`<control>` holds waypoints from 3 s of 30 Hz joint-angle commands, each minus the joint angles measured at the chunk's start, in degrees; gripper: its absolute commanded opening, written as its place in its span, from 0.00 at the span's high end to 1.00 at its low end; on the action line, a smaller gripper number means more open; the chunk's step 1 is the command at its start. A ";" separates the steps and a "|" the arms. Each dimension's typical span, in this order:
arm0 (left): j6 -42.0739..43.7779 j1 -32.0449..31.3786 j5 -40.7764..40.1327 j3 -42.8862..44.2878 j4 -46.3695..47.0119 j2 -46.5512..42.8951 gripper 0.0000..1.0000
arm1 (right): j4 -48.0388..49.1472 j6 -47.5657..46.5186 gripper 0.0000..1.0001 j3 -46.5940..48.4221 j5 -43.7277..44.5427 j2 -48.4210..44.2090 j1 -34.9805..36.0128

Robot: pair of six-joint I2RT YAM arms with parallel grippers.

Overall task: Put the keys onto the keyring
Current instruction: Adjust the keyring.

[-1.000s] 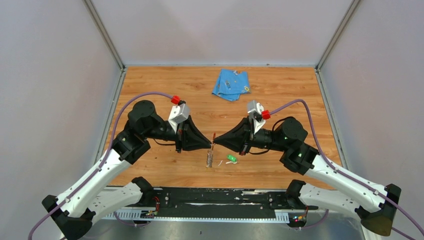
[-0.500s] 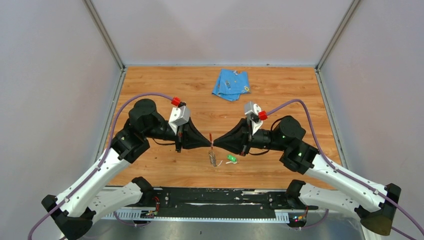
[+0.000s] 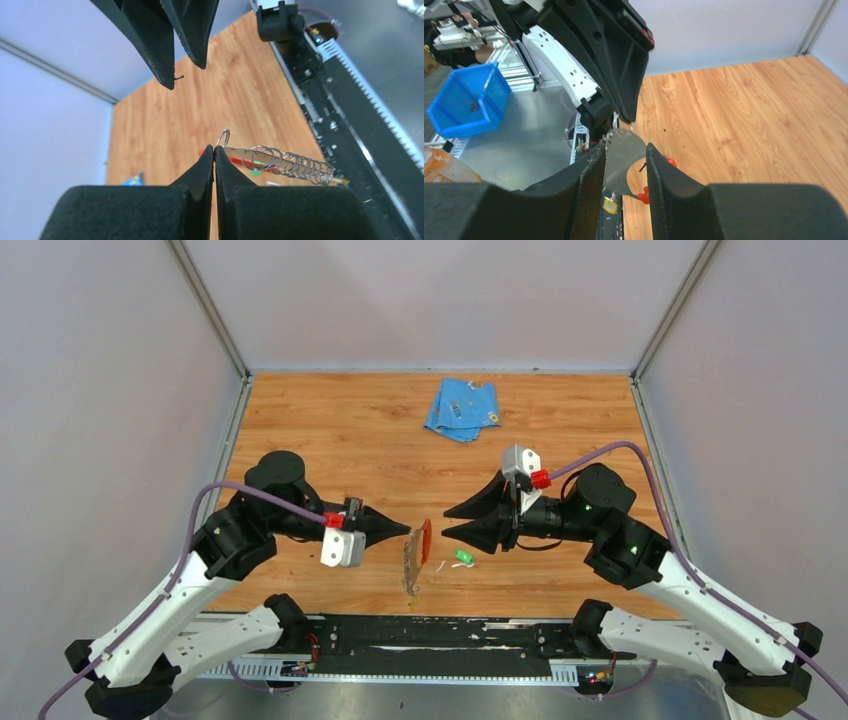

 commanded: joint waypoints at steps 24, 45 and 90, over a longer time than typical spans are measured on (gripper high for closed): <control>27.38 -4.19 3.92 -1.62 0.18 -7.45 1.00 | -4.28 -5.95 0.65 -0.26 2.31 -3.15 0.32; -4.14 -4.77 4.10 1.06 10.83 -4.05 1.00 | -4.46 -7.00 0.66 0.72 -0.59 -3.14 0.32; -16.27 -4.77 -12.01 4.59 -4.66 5.49 1.00 | -23.78 -14.24 0.57 15.29 1.84 10.46 0.95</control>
